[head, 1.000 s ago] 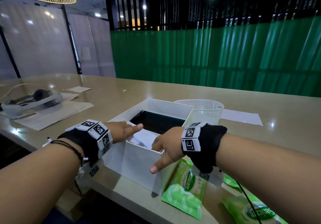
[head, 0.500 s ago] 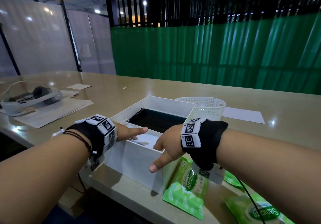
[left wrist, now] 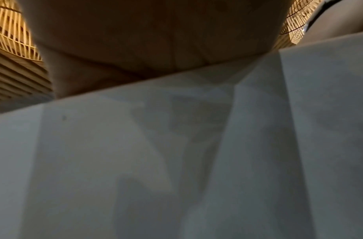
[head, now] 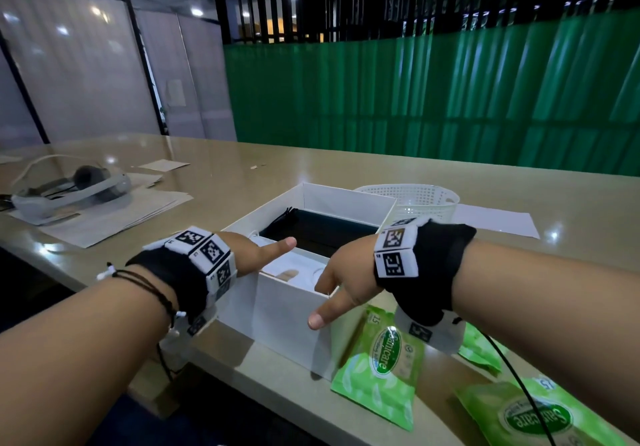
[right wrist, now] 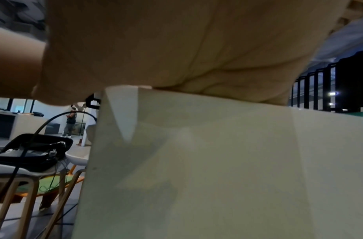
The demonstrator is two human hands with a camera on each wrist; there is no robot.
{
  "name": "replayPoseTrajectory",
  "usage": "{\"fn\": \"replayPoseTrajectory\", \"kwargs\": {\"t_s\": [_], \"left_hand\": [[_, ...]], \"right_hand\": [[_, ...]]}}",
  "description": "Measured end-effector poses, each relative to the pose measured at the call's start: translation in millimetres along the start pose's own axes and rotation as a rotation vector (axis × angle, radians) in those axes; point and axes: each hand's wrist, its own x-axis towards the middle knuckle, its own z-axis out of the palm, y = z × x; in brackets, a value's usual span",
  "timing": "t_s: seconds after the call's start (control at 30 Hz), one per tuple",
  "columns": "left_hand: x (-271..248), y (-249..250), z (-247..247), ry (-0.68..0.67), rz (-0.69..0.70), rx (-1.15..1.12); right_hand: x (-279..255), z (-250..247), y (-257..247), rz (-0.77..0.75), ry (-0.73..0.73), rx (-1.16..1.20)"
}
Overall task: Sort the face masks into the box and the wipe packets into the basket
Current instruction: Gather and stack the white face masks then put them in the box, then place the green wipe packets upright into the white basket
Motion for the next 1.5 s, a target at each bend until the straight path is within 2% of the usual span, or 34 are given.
{"fn": "replayPoseTrajectory", "kwargs": {"t_s": [0.27, 0.37, 0.43, 0.5, 0.57, 0.6, 0.7, 0.77, 0.87, 1.1, 1.23, 1.4, 1.5], "left_hand": [[3, 0, 2, -0.095, -0.004, -0.094], [2, 2, -1, -0.086, 0.008, -0.02], [3, 4, -4, -0.033, 0.048, 0.118], [7, 4, -6, 0.094, 0.117, 0.288], [9, 5, -5, 0.189, 0.158, 0.341], [12, 4, -4, 0.191, 0.162, 0.315], [18, 5, 0, 0.014, 0.201, 0.086], [22, 7, 3, -0.086, 0.207, 0.017], [28, 7, 5, -0.142, 0.151, 0.045], [32, 4, 6, -0.205, 0.104, -0.088], [33, 0, 9, -0.164, 0.128, -0.158], [-28, 16, -15, -0.213, 0.24, -0.246], [-65, 33, -37, -0.165, 0.372, -0.224]], "right_hand": [[6, -2, -6, 0.029, -0.063, 0.046], [7, -2, -6, 0.035, -0.055, 0.047], [8, -1, -7, 0.036, -0.027, 0.016], [10, 2, -6, 0.031, 0.036, -0.036], [11, 5, -7, 0.018, 0.082, -0.092], [11, 6, -8, 0.018, 0.077, -0.117], [12, 6, -6, 0.035, 0.007, -0.142], [12, 5, -4, 0.047, -0.024, -0.097], [12, 4, -4, 0.052, -0.038, -0.03], [10, 3, -7, 0.061, -0.046, 0.011], [7, 6, -5, 0.043, 0.017, 0.016], [-10, 7, 3, -0.029, 0.202, 0.158], [-37, 9, 13, -0.053, 0.351, 0.299]]}}
